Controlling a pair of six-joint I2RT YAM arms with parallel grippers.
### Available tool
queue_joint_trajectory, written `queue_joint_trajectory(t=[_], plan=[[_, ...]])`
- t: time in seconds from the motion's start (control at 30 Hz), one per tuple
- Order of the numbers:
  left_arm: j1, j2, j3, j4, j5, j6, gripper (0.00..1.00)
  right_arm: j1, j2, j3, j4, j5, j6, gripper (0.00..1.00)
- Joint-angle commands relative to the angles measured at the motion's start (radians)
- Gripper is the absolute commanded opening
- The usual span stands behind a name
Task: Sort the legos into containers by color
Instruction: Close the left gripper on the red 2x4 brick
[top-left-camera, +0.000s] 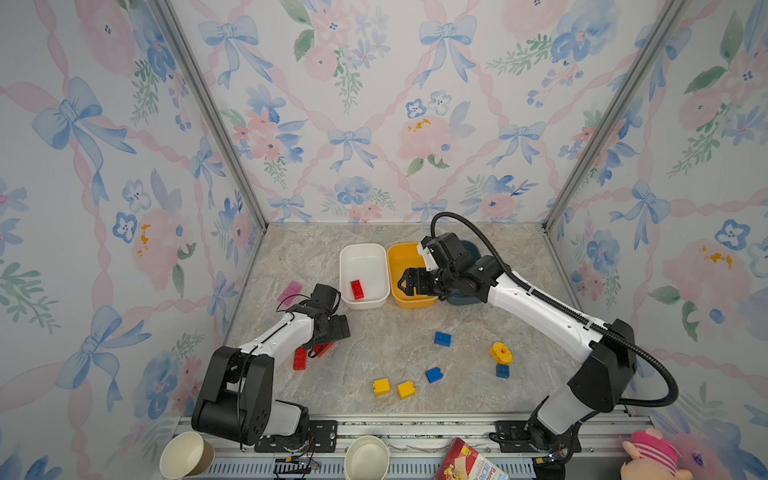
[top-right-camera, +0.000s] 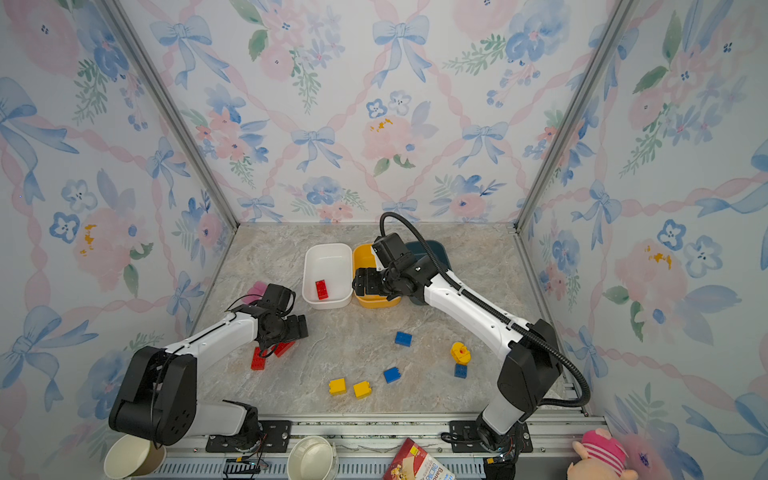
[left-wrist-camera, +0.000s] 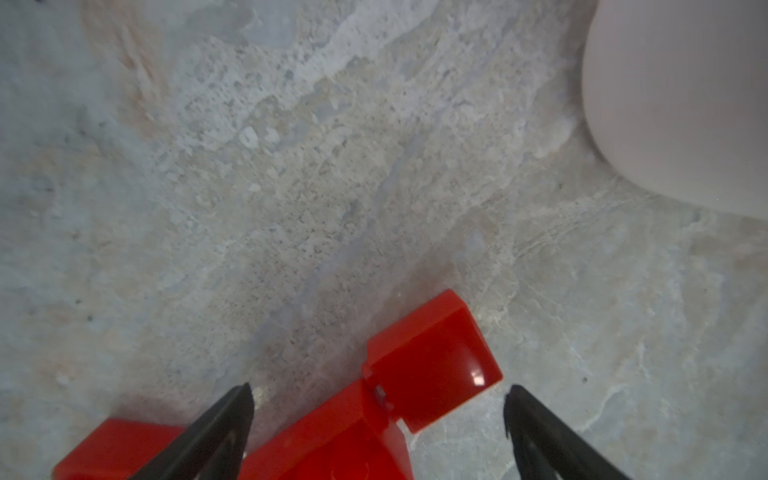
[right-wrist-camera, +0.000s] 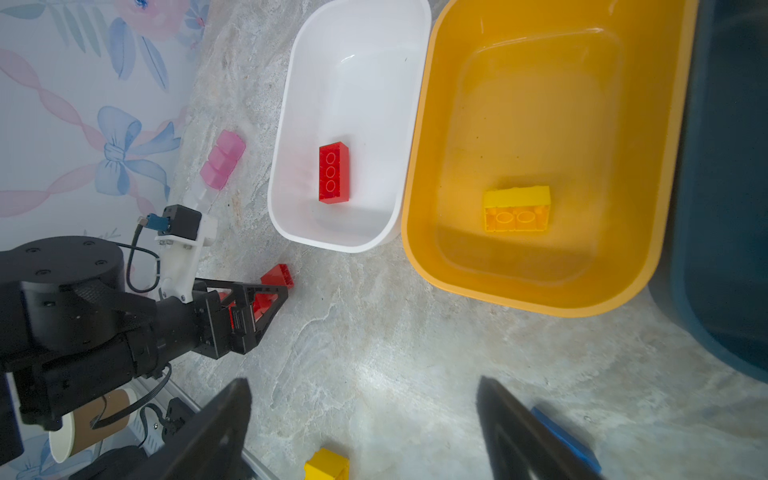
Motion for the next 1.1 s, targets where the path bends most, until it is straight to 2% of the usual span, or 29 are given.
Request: queue_joint_trajectory(t=[0.0, 0.27, 0.47, 0.67, 0.87, 1.07], plan=[[-0.012, -0.002, -0.009, -0.012, 0.035, 0.005, 0.93, -0.006, -0.027, -0.013, -0.022, 0.013, 0.013, 0.88], [-0.108, -0.036, -0.009, -0.057, 0.038, -0.057, 0.88, -0.012, -0.064, -0.052, -0.021, 0.026, 0.028, 0.89], [-0.145, -0.027, -0.038, -0.072, 0.021, -0.082, 0.82, -0.018, -0.073, -0.074, -0.01, 0.024, 0.03, 0.89], [-0.152, -0.005, -0.036, -0.08, -0.004, -0.093, 0.69, -0.025, -0.082, -0.086, -0.003, 0.019, 0.03, 0.89], [-0.158, -0.003, -0.034, -0.08, -0.017, -0.095, 0.49, -0.034, -0.09, -0.109, 0.011, 0.012, 0.066, 0.89], [-0.165, -0.01, -0.037, -0.081, -0.02, -0.105, 0.35, -0.042, -0.096, -0.118, 0.019, 0.006, 0.068, 0.89]])
